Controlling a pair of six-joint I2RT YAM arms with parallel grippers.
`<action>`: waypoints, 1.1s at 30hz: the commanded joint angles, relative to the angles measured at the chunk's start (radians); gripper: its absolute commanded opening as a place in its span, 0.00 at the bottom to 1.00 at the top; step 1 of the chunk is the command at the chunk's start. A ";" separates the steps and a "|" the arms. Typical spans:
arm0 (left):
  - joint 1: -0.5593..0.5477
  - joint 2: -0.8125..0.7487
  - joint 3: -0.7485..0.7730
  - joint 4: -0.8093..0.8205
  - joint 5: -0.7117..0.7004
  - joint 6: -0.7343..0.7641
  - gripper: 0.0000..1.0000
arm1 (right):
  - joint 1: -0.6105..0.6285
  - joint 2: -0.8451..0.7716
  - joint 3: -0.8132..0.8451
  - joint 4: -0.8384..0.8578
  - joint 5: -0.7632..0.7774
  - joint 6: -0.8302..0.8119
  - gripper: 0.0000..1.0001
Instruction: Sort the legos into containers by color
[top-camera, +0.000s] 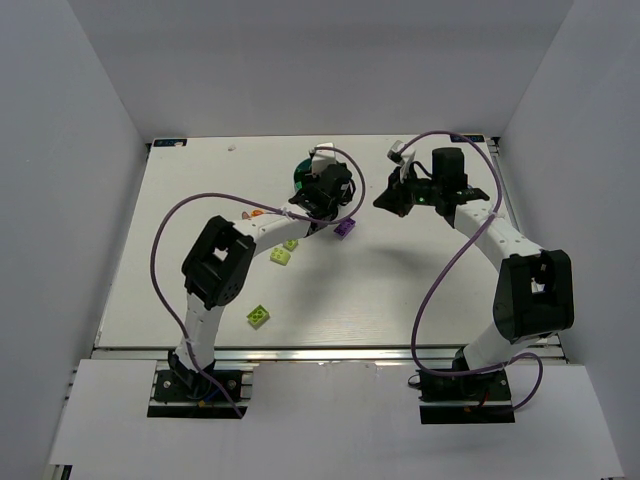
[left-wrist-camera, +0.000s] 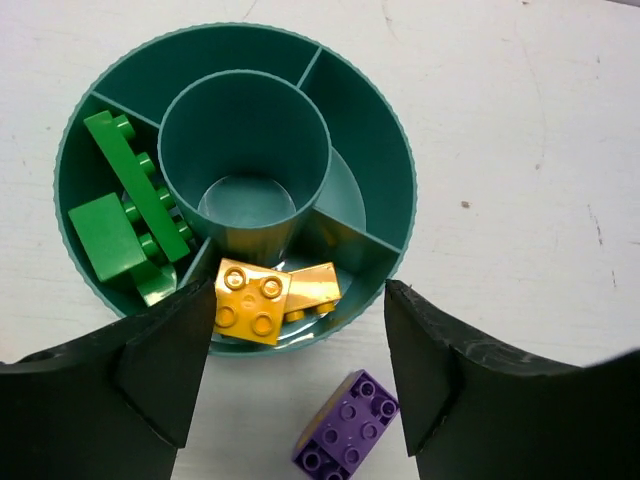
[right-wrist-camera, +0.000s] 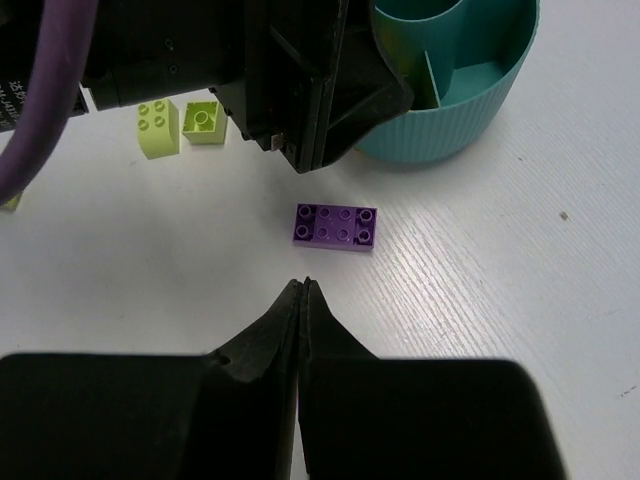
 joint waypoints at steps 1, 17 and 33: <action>-0.011 -0.113 0.039 0.009 -0.013 -0.005 0.78 | -0.004 -0.031 0.002 0.016 -0.031 0.004 0.00; 0.074 -0.533 -0.188 -0.150 0.072 -0.105 0.30 | 0.008 -0.014 0.034 -0.159 -0.230 -0.309 0.89; 0.538 -0.441 -0.371 -0.407 0.619 -0.193 0.66 | 0.183 0.161 0.220 -0.412 -0.090 -0.338 0.54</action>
